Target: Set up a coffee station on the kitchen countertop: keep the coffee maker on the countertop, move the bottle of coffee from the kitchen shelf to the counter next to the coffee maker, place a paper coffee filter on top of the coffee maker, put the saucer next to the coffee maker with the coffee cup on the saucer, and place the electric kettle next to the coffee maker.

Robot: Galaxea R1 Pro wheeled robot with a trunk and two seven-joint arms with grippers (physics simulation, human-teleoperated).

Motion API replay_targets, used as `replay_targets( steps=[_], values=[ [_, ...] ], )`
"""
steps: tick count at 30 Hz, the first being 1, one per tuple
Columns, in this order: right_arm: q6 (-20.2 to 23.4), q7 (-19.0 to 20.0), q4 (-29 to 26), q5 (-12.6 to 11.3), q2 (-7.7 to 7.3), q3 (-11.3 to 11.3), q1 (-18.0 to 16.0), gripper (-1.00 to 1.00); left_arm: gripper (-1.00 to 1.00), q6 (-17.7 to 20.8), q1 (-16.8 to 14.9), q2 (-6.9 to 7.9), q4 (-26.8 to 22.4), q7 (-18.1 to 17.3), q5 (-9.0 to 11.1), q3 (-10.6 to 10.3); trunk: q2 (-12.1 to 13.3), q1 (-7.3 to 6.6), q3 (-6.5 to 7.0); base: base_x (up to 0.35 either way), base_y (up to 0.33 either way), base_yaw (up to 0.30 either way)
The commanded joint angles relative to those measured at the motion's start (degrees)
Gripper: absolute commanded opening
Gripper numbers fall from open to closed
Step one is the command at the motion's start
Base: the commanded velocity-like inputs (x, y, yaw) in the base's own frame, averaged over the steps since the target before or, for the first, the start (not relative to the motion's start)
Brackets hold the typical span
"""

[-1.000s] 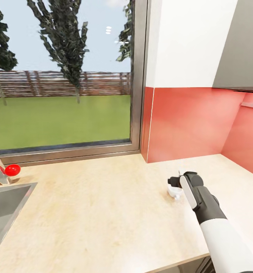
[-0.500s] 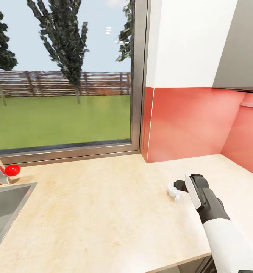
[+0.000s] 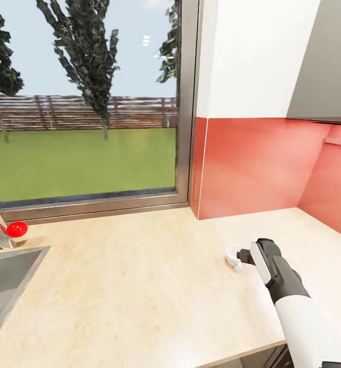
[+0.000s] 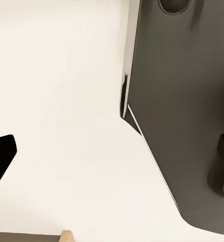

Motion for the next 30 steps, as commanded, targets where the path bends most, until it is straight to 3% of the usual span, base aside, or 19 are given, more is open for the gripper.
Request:
replay_targets(
  steps=[1,19,20,30],
  values=[
    [0.1,-0.5,0.0,-0.6,0.01,0.0,0.0,1.0,1.0,-0.3,0.0,-0.04,0.1,0.1,0.5,-0.4,-0.1,0.02,-0.07,0.0,0.0,0.0],
    [0.0,-0.4,0.2,-0.6,0.05,0.2,0.0,1.0,1.0,-0.3,0.0,-0.04,0.1,0.1,0.5,-0.4,-0.1,0.02,-0.07,0.012,0.0,0.0],
    [0.0,-0.4,0.3,-0.6,0.05,0.2,0.0,-1.0,1.0,-0.3,0.0,-0.02,0.1,0.1,0.5,-0.4,-0.1,0.02,-0.07,0.003,0.0,0.0],
    [0.0,-0.4,0.2,-0.7,0.1,0.2,0.0,-1.0,1.0,-0.3,0.0,0.0,0.1,0.1,0.5,-0.4,-0.1,0.02,-0.07,0.0,0.0,0.0]
  ],
)
